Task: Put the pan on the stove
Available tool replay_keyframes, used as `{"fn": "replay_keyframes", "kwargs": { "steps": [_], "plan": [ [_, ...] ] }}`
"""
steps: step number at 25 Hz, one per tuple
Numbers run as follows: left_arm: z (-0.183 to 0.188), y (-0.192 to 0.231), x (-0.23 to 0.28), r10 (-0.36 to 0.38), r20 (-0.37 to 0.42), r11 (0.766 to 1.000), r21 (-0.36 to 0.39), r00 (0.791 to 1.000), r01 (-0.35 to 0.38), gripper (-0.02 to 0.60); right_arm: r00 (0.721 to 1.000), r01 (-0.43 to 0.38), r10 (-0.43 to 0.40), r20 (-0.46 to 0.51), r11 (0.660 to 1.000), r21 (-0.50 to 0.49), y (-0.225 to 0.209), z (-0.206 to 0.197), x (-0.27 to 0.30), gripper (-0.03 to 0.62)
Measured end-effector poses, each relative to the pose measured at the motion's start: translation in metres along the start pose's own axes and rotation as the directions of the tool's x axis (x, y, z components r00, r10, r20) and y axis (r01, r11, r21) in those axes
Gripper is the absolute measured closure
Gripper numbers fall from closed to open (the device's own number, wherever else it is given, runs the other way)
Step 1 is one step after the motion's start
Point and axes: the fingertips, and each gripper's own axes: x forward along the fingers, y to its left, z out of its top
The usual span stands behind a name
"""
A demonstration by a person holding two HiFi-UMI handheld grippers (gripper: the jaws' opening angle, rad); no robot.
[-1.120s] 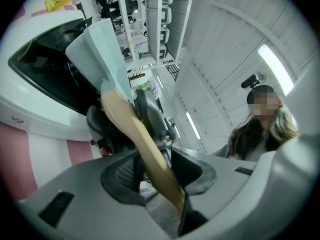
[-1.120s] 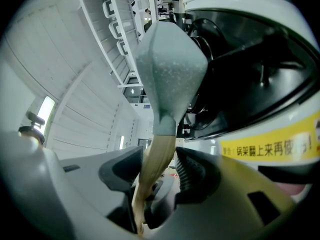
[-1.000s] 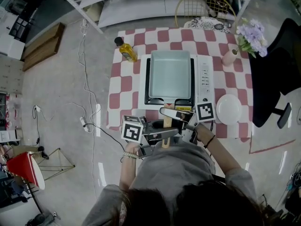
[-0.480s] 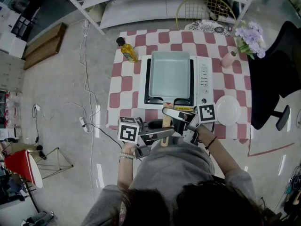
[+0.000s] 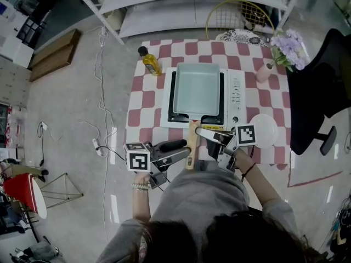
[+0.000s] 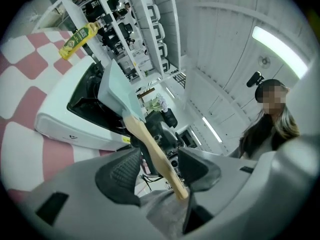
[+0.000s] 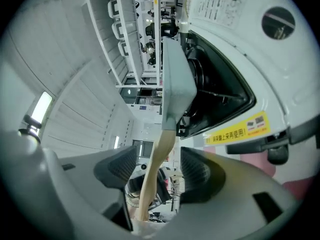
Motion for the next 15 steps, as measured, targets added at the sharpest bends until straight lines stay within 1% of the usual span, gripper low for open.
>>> {"fn": "replay_keyframes", "kwargs": {
  "steps": [2,4,6,7,10,13,15],
  "plan": [
    [0.003,-0.001,-0.005,0.028,0.019,0.999,0.015,0.999,-0.028,0.331,1.0,0.005,-0.005,0.004,1.0,-0.019,0.002,0.001,-0.005,0.316],
    [0.006,-0.003,-0.01,0.052,0.042,0.998,0.038,0.998,-0.053,0.333,1.0,0.014,-0.013,0.005,0.999,-0.042,0.005,0.0,-0.009,0.35],
    [0.01,-0.005,-0.015,0.078,0.069,0.994,0.07,0.995,-0.082,0.338,1.0,0.018,-0.017,0.011,0.998,-0.066,0.01,0.001,-0.013,0.397],
    [0.012,-0.007,-0.018,0.095,0.081,0.991,0.092,0.992,-0.102,0.352,1.0,0.02,-0.019,0.015,0.997,-0.081,0.012,0.001,-0.015,0.41],
    [0.017,-0.011,-0.022,0.155,0.105,0.97,0.17,0.982,-0.172,0.429,1.0,0.023,-0.02,0.021,0.989,-0.144,0.024,0.003,-0.017,0.463],
    [0.021,-0.016,-0.023,0.204,0.13,0.944,0.235,0.97,-0.23,0.479,0.999,0.028,-0.022,0.036,0.98,-0.196,0.035,0.005,-0.02,0.513],
    [0.022,-0.021,-0.023,0.231,0.144,0.926,0.27,0.962,-0.263,0.501,0.998,0.048,-0.039,0.044,0.972,-0.23,0.039,0.007,-0.023,0.532]
  ]
}}
